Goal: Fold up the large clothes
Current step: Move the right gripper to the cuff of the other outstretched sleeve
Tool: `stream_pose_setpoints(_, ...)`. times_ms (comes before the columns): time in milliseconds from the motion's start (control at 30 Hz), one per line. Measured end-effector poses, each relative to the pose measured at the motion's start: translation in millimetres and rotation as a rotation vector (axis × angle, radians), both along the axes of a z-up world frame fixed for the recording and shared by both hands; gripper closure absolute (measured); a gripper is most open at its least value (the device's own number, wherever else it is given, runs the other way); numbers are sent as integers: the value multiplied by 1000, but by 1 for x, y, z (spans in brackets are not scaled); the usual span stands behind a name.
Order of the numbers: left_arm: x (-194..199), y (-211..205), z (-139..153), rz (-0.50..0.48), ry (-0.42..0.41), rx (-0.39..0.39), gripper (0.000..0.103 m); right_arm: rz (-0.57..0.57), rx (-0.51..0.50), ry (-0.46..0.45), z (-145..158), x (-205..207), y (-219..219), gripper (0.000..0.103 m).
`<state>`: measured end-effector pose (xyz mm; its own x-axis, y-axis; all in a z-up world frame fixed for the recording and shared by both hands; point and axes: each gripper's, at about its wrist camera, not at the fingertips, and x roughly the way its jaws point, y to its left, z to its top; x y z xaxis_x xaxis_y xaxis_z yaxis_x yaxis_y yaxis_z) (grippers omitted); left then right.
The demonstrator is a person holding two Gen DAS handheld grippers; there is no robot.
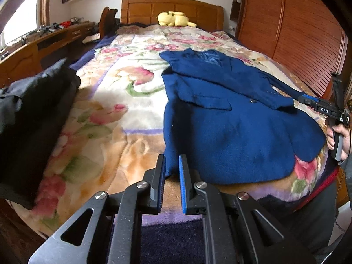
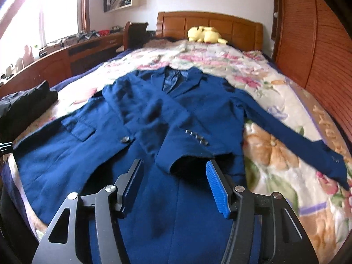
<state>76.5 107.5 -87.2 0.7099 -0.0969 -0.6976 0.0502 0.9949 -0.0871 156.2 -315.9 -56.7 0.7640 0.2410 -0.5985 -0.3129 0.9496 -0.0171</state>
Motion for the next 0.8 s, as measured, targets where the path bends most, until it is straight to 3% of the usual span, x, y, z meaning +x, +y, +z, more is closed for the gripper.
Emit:
stream_pose_setpoints(267,12,-9,20,15,-51,2,91,35,19,-56,-1,13,-3,45)
stream_pose_setpoints(633,51,-66,33,-67,-91,17,91,45,10,203,-72,51,-8,52)
stream_pose_setpoints(800,70,-97,34,-124,-97,32,91,34,-37,184,-77,51,3,52)
